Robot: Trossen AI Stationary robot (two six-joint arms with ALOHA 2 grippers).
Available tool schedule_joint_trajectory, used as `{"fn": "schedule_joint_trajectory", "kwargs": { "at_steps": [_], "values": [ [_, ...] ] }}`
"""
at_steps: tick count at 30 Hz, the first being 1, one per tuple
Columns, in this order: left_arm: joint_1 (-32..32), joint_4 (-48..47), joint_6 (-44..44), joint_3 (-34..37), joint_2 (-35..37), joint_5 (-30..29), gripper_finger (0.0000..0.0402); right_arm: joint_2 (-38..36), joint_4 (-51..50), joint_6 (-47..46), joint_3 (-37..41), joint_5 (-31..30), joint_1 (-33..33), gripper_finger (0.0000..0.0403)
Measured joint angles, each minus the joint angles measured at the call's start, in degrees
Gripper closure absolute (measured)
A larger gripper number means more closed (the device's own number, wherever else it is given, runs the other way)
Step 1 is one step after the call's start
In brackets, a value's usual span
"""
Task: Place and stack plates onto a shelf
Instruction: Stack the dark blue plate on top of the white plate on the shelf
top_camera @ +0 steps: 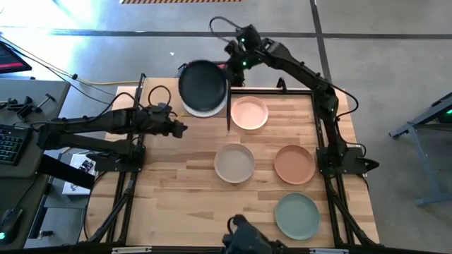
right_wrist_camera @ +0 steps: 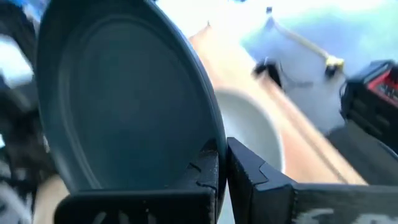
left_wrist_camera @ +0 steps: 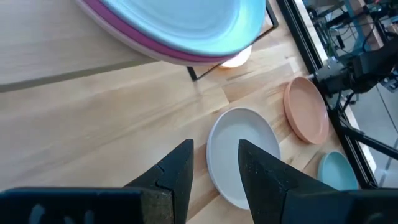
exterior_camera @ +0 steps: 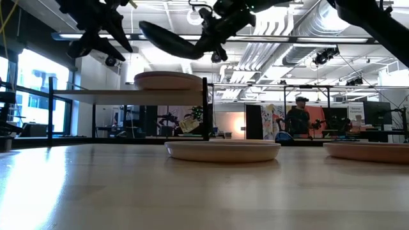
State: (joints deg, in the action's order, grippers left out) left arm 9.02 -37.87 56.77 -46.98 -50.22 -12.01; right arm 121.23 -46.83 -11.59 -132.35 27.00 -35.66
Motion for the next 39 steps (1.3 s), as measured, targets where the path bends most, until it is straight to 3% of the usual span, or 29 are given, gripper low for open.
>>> {"fn": "schedule_joint_trajectory", "kwargs": {
  "at_steps": [5, 13, 31, 39],
  "values": [
    [0.88, 0.0, 0.02, 0.0, -0.02, -0.15, 0.0286, 0.0, 4.86, -3.78, 0.0, -0.01, -1.74, 0.0403],
    [1.87, 0.0, 0.04, 0.0, -0.02, 0.03, 0.0286, 0.02, 1.37, -4.41, 0.0, -4.46, -2.23, 0.0403],
    [1.83, -2.27, -1.83, 0.0, 0.24, 19.46, 0.0286, 1.74, -4.86, -8.65, 0.11, -12.04, 2.28, 0.0403],
    [1.83, -7.88, -3.7, -0.02, 0.68, 20.39, 0.0286, 3.02, -5.58, -12.45, 0.11, -16.28, 3.42, 0.0403]
  ]
}}
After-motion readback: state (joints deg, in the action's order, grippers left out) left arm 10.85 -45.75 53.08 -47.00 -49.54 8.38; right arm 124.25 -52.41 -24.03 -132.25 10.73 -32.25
